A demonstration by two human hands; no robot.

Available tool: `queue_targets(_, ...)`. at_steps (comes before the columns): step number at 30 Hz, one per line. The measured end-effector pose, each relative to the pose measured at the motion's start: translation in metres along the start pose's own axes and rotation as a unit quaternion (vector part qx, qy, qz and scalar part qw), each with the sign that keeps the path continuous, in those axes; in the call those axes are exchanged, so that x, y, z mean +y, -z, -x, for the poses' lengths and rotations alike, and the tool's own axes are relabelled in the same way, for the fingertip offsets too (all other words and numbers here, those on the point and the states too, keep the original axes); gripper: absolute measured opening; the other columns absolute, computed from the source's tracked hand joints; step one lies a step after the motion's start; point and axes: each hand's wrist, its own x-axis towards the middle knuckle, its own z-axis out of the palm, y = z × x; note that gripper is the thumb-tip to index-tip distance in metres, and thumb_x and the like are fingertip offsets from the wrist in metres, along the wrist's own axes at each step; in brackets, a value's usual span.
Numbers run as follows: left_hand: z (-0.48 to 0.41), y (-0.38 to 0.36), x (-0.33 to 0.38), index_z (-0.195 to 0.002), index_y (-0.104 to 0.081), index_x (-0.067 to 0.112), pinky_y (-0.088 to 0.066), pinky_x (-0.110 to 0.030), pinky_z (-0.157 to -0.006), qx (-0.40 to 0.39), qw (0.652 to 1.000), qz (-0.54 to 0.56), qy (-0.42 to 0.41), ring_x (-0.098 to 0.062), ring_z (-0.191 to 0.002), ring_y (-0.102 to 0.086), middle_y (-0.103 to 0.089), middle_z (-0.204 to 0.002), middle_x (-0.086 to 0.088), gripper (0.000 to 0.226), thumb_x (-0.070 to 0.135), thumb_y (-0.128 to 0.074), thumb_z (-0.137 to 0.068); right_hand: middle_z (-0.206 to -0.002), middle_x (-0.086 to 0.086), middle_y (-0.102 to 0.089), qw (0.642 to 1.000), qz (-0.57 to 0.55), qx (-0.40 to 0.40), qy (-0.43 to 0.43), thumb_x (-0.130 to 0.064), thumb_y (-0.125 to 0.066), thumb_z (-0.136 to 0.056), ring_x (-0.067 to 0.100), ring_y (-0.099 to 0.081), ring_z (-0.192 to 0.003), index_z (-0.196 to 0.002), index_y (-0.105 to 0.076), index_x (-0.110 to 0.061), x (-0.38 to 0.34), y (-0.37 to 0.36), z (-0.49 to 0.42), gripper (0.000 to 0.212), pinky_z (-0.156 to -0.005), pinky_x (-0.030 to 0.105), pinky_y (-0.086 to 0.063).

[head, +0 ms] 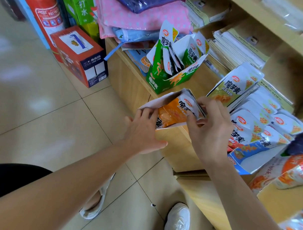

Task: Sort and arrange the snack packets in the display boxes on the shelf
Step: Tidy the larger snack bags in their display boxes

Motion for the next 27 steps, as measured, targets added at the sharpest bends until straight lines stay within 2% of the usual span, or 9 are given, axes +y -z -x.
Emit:
queue_targets(4,-0.002,0.001,-0.002,-0.139,-0.039,0.029,-0.033,-0.041,-0.089,0.017,1.0,-0.001,0.001,-0.017,-0.125,-0.028,-0.036,-0.134,0.006,0.087,0.062,-0.069,-0.065,-0.101,-0.002,-0.059,1.0,-0.003,0.002,-0.007,-0.01,-0.068,-0.087,0.03,-0.057,-0.09,-0.109,-0.062,-0.012,0.002,0.0,0.0,0.024,-0.064,0.048,-0.056)
queue_targets(6,-0.002,0.0,-0.002,-0.134,-0.043,0.028,-0.034,-0.044,-0.094,0.024,1.0,-0.001,0.0,-0.018,-0.124,-0.029,-0.038,-0.132,0.004,0.082,0.062,-0.065,-0.063,-0.101,-0.001,-0.06,1.0,0.006,0.005,-0.003,-0.009,-0.069,-0.086,0.03,-0.056,-0.089,-0.109,-0.063,-0.011,0.001,-0.001,0.001,0.024,-0.063,0.048,-0.056)
queue_targets(9,0.002,-0.004,0.0,-0.136,-0.041,0.028,-0.031,-0.051,-0.104,0.026,1.0,-0.006,-0.008,-0.022,-0.127,-0.029,-0.041,-0.134,0.004,0.086,0.064,-0.059,-0.06,-0.1,0.002,-0.062,0.999,0.027,0.016,0.011,-0.005,-0.071,-0.084,0.029,-0.054,-0.086,-0.106,-0.064,-0.009,-0.004,-0.003,0.002,0.024,-0.063,0.047,-0.054)
queue_targets(16,-0.002,0.0,-0.005,-0.131,-0.041,0.025,-0.035,-0.042,-0.091,0.017,1.0,-0.01,-0.024,-0.018,-0.121,-0.03,-0.04,-0.13,0.004,0.079,0.058,-0.067,-0.064,-0.099,0.007,-0.063,0.999,0.041,0.022,0.01,-0.005,-0.071,-0.085,0.031,-0.056,-0.087,-0.105,-0.064,-0.005,-0.004,-0.004,0.003,0.021,-0.065,0.049,-0.053)
queue_targets(21,0.001,0.002,-0.009,-0.139,-0.042,0.024,-0.032,-0.038,-0.084,0.051,0.998,-0.01,-0.044,-0.016,-0.116,-0.033,-0.041,-0.128,0.005,0.086,0.059,-0.062,-0.063,-0.097,0.01,-0.061,0.998,0.055,0.035,-0.006,-0.006,-0.071,-0.086,0.031,-0.056,-0.086,-0.104,-0.063,-0.004,-0.001,-0.002,-0.001,0.02,-0.065,0.047,-0.051)
queue_targets(24,0.002,0.002,-0.007,-0.124,-0.054,0.02,-0.032,-0.038,-0.079,0.08,0.991,-0.089,-0.052,-0.021,-0.106,-0.04,-0.049,-0.116,0.0,0.069,0.059,-0.056,-0.066,-0.094,0.011,-0.06,0.998,0.058,0.04,-0.002,-0.004,-0.07,-0.085,0.032,-0.055,-0.084,-0.103,-0.063,-0.004,-0.002,-0.003,-0.004,0.02,-0.064,0.044,-0.05)
queue_targets(27,0.0,0.002,-0.003,-0.106,-0.058,0.016,-0.035,-0.041,-0.08,0.086,0.985,-0.136,-0.059,-0.026,-0.098,-0.045,-0.057,-0.104,-0.004,0.052,0.055,-0.046,-0.074,-0.094,0.011,-0.06,0.997,0.075,0.035,0.004,-0.004,-0.072,-0.083,0.032,-0.054,-0.083,-0.102,-0.062,-0.005,-0.005,-0.005,-0.005,0.021,-0.069,0.035,-0.045)
